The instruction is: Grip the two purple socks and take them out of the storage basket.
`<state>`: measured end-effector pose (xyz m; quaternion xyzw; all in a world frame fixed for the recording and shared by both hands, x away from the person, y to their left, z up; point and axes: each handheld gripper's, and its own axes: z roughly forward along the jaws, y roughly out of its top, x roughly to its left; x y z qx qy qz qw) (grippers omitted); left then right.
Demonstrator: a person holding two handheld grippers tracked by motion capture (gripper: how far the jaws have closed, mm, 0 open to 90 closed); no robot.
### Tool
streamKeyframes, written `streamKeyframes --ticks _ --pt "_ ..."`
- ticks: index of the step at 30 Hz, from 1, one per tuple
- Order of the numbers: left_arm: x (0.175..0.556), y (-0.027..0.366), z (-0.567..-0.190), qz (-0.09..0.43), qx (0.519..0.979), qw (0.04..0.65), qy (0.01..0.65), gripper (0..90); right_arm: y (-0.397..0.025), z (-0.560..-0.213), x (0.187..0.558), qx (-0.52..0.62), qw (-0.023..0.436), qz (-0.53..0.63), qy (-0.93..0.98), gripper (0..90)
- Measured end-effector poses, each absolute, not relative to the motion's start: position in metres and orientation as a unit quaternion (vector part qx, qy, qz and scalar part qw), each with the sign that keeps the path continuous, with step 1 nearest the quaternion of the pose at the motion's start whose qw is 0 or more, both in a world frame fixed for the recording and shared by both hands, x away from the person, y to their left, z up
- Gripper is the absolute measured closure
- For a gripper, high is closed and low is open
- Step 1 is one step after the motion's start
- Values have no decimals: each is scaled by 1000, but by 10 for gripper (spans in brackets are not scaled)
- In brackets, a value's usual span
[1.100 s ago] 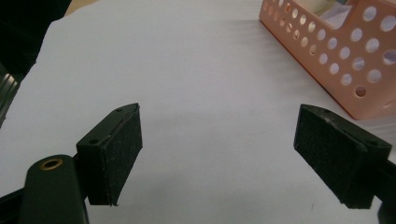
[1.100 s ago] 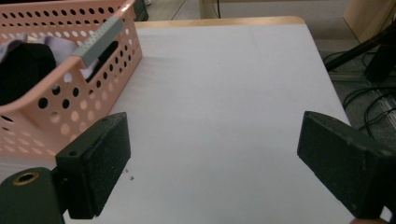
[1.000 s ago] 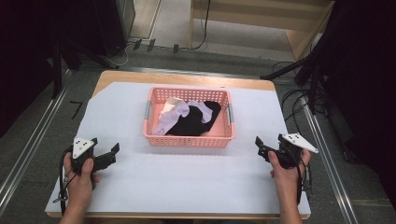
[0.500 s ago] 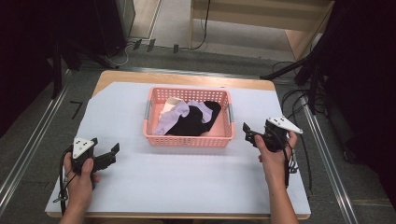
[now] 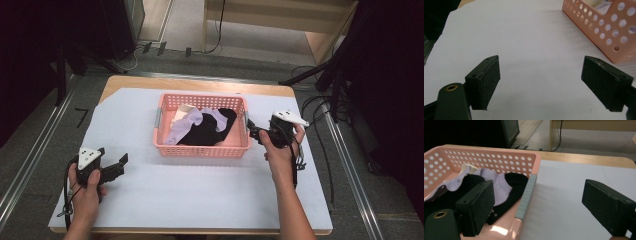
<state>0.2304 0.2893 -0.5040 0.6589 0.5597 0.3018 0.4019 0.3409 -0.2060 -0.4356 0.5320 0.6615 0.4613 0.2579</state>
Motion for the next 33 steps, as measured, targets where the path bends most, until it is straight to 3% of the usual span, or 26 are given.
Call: streamKeyframes --ticks 20,33 --pt "231 290 -504 301 660 402 559 161 -144 -419 376 509 250 463 681 134" --pt "231 289 -504 300 659 403 560 161 -92 -428 392 493 230 453 706 143"
